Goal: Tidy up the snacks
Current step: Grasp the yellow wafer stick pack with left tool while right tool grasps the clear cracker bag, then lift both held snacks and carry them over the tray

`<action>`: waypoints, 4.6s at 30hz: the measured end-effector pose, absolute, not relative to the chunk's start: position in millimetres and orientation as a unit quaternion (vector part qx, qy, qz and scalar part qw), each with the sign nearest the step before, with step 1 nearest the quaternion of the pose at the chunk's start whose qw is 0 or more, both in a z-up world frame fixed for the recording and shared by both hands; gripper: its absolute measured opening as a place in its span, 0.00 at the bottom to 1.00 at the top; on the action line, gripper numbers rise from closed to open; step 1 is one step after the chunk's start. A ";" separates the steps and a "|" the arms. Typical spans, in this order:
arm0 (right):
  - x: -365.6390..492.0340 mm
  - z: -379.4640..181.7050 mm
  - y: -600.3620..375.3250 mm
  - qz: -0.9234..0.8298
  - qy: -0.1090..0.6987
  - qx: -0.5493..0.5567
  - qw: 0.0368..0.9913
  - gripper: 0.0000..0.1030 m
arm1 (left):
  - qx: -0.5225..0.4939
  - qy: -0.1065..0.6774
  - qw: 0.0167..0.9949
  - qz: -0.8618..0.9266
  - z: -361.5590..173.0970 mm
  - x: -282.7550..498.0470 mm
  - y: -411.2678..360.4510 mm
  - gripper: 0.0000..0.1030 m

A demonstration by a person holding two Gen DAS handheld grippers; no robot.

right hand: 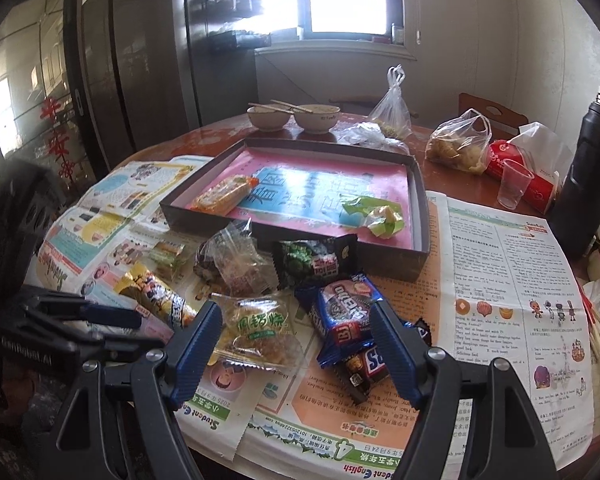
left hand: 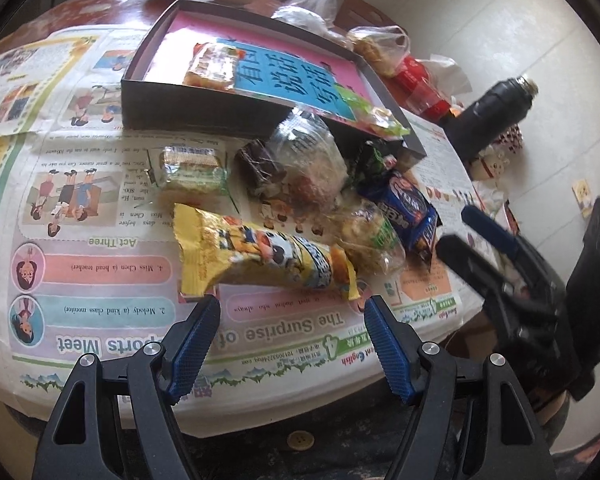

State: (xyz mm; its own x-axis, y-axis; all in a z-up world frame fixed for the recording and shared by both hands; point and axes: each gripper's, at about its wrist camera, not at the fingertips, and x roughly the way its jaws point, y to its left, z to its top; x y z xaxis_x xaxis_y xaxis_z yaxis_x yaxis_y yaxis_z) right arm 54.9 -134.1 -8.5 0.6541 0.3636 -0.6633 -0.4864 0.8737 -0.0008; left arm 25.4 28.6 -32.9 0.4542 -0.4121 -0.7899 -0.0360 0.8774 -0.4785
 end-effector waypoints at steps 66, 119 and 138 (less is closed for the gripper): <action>68.1 -48.9 -99.2 0.267 0.371 -0.094 0.885 0.42 | -0.256 0.471 0.831 -0.150 -27.3 51.6 37.0 0.25; 117.6 21.3 -118.7 0.233 0.308 -0.041 0.922 0.42 | -0.201 0.385 0.890 -0.136 51.0 103.6 40.7 0.25; 152.8 34.1 -137.9 0.198 0.297 -0.018 0.934 0.42 | -0.202 0.397 0.885 -0.135 39.8 143.9 43.1 0.25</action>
